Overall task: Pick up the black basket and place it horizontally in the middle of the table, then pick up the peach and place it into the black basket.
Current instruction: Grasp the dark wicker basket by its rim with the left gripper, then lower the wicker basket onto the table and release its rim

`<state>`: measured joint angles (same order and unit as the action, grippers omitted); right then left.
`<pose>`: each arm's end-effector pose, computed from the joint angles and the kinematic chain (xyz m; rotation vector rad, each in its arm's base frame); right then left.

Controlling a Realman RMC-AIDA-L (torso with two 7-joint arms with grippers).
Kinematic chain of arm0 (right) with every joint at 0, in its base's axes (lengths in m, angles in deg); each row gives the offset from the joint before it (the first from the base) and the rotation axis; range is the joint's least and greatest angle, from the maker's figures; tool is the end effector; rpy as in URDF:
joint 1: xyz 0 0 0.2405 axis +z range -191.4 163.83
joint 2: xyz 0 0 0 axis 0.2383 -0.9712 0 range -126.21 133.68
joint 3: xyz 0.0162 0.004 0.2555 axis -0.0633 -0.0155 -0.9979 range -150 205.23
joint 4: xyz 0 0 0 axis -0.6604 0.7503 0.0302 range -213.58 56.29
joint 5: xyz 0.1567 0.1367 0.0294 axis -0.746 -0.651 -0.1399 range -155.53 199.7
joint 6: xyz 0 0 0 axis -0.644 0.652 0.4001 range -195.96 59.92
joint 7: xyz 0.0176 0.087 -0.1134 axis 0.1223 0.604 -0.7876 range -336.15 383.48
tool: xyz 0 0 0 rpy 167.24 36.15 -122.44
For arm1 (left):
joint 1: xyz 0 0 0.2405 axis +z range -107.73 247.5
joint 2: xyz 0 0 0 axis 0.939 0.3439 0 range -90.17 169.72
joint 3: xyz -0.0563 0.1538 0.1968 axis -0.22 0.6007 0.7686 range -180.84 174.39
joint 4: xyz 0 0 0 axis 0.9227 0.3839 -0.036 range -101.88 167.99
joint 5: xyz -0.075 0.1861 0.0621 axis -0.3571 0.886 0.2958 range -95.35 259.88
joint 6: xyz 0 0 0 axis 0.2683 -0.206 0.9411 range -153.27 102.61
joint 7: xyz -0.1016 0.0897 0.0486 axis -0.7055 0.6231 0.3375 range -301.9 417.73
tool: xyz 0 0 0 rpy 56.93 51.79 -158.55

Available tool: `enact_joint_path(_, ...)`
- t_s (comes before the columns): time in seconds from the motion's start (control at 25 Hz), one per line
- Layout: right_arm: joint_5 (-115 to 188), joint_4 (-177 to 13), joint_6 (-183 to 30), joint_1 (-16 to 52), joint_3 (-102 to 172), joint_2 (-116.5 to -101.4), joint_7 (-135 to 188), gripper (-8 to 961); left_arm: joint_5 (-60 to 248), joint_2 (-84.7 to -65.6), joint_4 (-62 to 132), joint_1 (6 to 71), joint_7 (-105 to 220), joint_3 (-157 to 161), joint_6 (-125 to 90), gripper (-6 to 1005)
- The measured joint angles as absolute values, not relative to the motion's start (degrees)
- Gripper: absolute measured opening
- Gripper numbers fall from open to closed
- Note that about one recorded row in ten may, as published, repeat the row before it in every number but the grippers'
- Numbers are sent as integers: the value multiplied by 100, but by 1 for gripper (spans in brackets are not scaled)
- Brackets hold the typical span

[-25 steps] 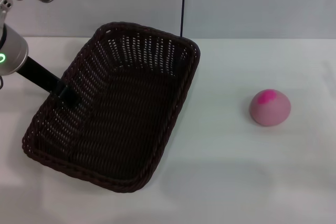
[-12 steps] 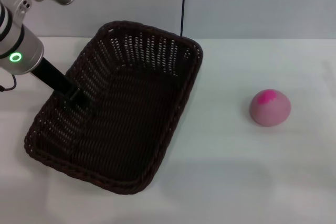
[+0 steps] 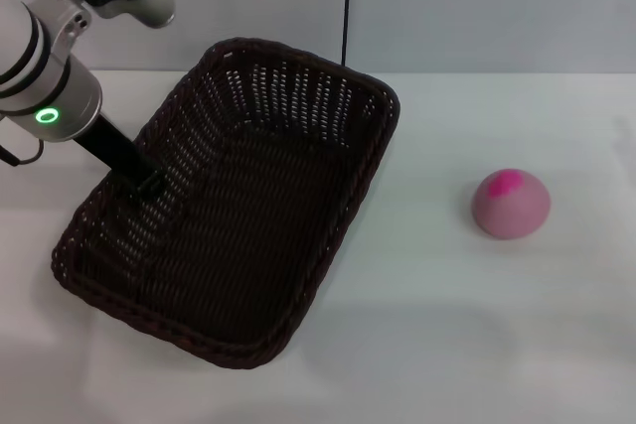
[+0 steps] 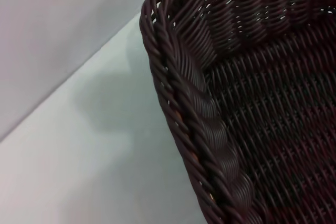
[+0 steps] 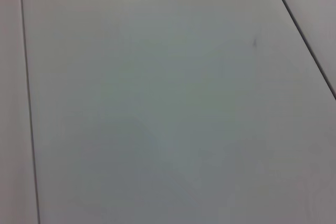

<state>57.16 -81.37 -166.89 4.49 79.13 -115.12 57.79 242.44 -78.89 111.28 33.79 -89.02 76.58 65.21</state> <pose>0.3240 0.2639 0.0413 -1.4863 0.4535 1.2322 -0.1917 0.3657 0.0189 -2.4464 -0.8279 0.6958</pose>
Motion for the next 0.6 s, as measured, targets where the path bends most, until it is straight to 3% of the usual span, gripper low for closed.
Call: enact_joint_path(0.6, 5716, -8287, -16695, 447, 7895, -11509, 5881, 636, 24509, -7884, 12052, 3465, -5273, 8078, 6588, 307)
